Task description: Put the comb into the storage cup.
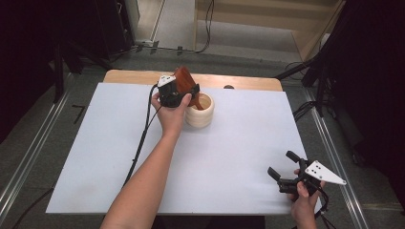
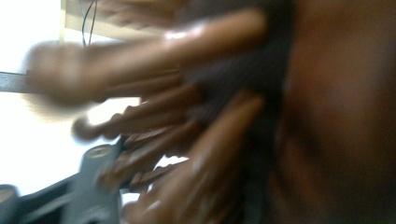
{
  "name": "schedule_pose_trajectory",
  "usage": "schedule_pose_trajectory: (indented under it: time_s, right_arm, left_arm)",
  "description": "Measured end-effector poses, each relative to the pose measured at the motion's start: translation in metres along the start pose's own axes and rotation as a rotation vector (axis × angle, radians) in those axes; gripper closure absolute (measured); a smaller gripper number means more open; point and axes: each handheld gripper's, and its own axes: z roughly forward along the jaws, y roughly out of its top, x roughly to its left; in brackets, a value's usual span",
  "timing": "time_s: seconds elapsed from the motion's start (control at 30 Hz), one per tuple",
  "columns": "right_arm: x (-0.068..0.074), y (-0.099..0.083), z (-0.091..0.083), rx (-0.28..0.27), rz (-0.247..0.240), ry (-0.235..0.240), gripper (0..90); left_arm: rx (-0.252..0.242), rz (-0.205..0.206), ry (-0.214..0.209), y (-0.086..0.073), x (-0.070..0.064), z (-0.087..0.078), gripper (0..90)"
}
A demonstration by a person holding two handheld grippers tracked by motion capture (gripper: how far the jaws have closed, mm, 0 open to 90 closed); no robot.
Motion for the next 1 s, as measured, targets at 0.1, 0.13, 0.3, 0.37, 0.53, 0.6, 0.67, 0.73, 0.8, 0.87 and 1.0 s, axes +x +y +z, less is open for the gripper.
schedule_pose_trajectory:
  time_s: [0.1,0.13,0.3,0.37,0.53,0.6,0.67,0.73,0.8,0.87,1.0]
  right_arm:
    - [0.0,0.0,0.0,0.0,-0.003,0.0,0.0]
    - [0.0,0.0,0.0,0.001,-0.004,0.0,0.0]
    - [0.0,0.0,0.0,0.002,-0.003,-0.001,0.0]
    - [0.0,0.0,0.0,0.002,-0.005,-0.001,0.0]
    - [0.0,0.0,0.0,0.001,-0.004,-0.001,0.0]
    - [0.0,0.0,0.0,0.002,-0.005,-0.001,0.0]
    - [0.0,0.0,0.0,0.001,-0.005,0.0,0.0]
    - [0.0,0.0,0.0,0.002,-0.004,-0.001,0.0]
    - [0.0,0.0,0.001,0.001,-0.008,0.0,0.0]
    - [0.0,0.0,0.001,0.002,-0.008,0.001,0.0]
    - [0.0,0.0,0.001,0.002,-0.008,0.0,0.0]
  left_arm:
    - [0.009,0.015,-0.019,-0.001,0.0,0.0,14.4]
    - [0.012,0.026,-0.023,-0.001,-0.001,0.0,10.5]
    - [0.031,0.055,-0.014,-0.002,-0.002,0.0,0.0]
    - [0.033,0.06,-0.003,-0.002,-0.002,-0.001,0.0]
    - [0.045,0.06,0.014,-0.003,-0.001,-0.001,0.0]
    - [0.044,0.065,0.021,-0.004,0.0,-0.003,0.0]
    - [0.046,0.068,0.023,-0.005,0.001,-0.005,0.0]
    - [0.046,0.08,0.031,-0.006,0.002,-0.006,0.0]
    - [0.047,0.083,0.031,-0.007,0.003,-0.008,0.0]
    - [0.045,0.086,0.033,-0.007,0.004,-0.011,0.0]
    - [0.046,0.097,0.031,-0.008,0.004,-0.017,0.0]
